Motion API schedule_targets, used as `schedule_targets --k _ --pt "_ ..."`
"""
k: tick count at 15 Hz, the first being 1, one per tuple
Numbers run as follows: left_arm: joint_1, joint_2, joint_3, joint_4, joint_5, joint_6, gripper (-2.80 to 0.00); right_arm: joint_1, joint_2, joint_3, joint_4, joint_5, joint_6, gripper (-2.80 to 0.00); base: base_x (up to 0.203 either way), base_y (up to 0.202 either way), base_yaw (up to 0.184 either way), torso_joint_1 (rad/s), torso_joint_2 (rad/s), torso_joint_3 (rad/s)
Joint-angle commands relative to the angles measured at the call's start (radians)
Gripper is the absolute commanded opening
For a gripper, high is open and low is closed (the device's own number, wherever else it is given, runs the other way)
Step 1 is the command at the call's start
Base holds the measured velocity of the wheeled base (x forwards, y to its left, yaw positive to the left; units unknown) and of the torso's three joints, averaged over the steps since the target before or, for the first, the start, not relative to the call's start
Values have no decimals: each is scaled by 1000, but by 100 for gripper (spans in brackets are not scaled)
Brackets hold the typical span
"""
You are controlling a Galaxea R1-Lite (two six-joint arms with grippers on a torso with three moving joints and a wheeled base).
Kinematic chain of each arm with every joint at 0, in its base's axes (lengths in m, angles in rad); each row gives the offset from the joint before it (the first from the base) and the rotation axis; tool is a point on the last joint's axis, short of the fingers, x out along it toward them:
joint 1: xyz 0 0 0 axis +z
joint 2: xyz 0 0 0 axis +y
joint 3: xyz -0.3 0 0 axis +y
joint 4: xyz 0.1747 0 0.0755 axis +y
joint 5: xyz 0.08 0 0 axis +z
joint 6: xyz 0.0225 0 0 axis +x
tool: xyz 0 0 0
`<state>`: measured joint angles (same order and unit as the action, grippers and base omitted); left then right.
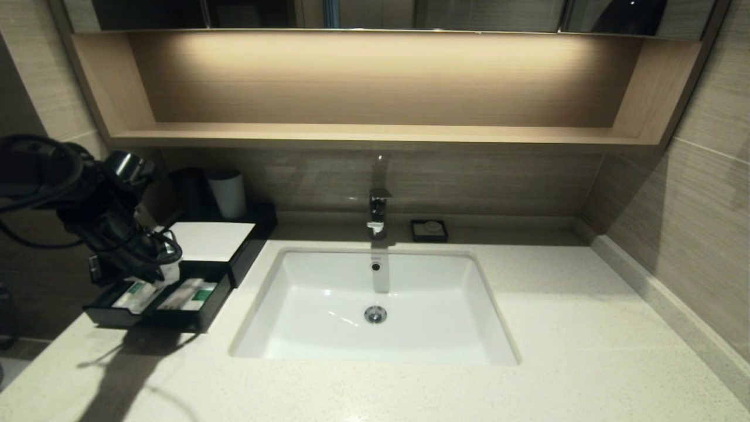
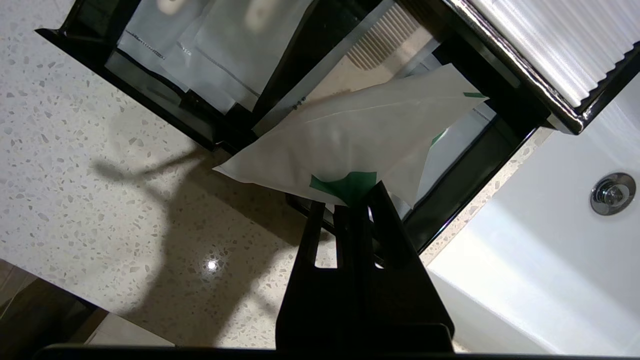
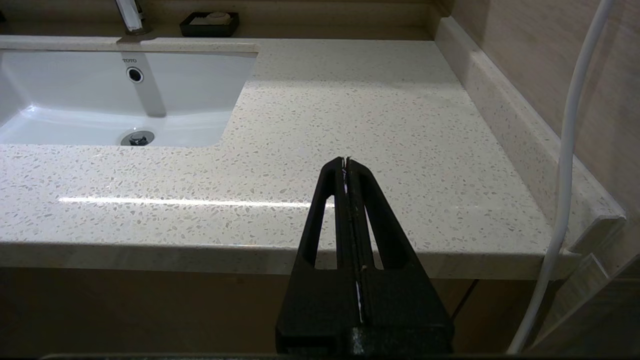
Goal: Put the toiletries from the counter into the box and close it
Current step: Place the bathroom toiletry into the drawer
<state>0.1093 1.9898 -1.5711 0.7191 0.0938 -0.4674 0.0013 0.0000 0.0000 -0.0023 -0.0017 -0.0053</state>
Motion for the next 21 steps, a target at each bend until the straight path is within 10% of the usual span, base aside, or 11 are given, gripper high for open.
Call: schedule_targets --k 1,21 --pt "1 26 -6 5 0 -3 -280 0 -2 2 -1 0 1 -280 0 0 0 0 0 0" --pt "1 142 -29 2 0 -5 -280 0 -2 2 -1 0 1 -280 0 0 0 0 0 0"
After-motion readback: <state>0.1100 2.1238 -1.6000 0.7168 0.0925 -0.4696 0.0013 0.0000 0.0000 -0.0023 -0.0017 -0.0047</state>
